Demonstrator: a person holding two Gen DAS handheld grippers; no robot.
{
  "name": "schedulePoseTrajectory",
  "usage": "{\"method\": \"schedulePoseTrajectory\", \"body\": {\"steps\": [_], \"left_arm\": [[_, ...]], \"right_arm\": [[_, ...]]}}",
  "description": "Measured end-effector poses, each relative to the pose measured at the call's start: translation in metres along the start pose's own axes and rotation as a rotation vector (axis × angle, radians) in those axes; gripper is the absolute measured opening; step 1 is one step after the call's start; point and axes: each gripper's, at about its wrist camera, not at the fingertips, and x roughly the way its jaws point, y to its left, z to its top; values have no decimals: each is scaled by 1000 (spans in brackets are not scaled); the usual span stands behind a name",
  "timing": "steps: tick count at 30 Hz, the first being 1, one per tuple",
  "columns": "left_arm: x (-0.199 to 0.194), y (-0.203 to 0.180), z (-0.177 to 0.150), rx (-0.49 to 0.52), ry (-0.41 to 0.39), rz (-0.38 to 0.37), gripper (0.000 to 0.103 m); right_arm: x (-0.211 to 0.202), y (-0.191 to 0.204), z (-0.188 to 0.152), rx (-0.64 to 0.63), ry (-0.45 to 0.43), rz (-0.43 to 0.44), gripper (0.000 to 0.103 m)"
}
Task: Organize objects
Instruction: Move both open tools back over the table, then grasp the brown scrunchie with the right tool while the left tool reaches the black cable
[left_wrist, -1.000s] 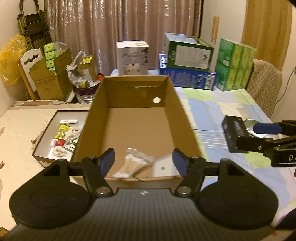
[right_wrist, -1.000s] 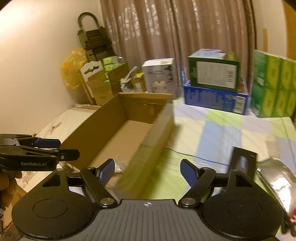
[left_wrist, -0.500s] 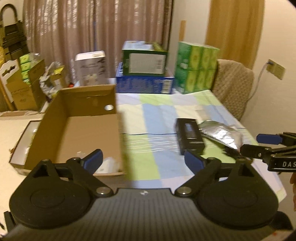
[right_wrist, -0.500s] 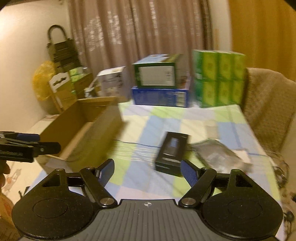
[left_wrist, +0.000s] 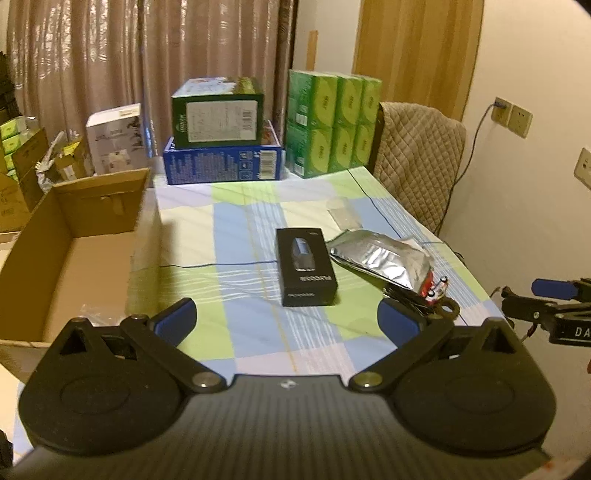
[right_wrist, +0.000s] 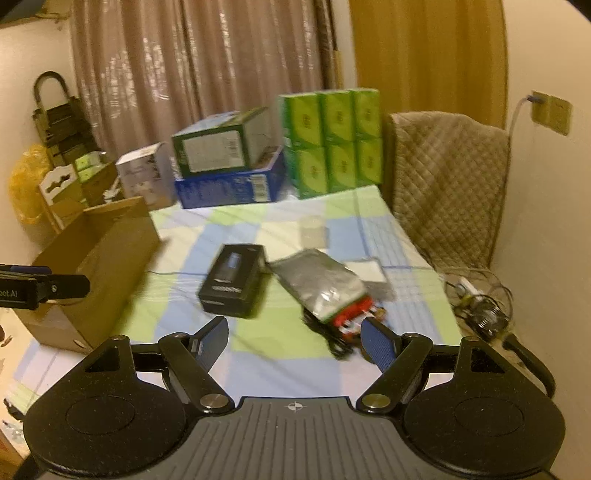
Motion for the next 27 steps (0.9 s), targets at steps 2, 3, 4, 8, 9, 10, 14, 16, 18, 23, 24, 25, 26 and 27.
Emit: {"method": "schedulePoseTrajectory", "body": {"steps": [2,3,4,8,9,10,14,16,18,23,24,25,26,27], "left_arm": [[5,-5,-2,1,10,-7,102],[9,-8,-2,4,15,-10,102],[12,-10,-3,6,18,-13,102],[23,-18,-4,18,29,-28,102],[25,-20,-4,22,31,-30,102],[28,-22,-5,26,34,-30,102],[41,-27,-5,32,50,-35,102],[47,-29,-5,36,56,-38,102],[55,-31,-6,41,63,-39,102],[77,-34,-8,45,83,-37,102],[81,-34,-8,44,87,-38,102],[87,-35,-8,42,91,-40,102],[91,-36,-9,41,94,-41,102],[97,-37,-10,42,100,-41,102]], "right_arm": [[-1,-10,-5,15,6,-16,76],[-1,-14,-8,20,10,-21,76],[-1,-18,-10,26,14,-25,76],[4,-33,-16,41,32,-43,76],[5,-35,-18,44,35,-47,76],[6,-38,-20,47,37,-50,76],[14,-48,-25,54,50,-58,76],[20,-52,-26,51,57,-63,76],[27,-55,-28,46,66,-68,76],[45,-64,-33,45,89,-72,76],[50,-66,-34,43,93,-72,76],[54,-67,-34,40,97,-73,76],[59,-69,-35,36,104,-78,76],[64,-71,-35,33,110,-82,76]]}}
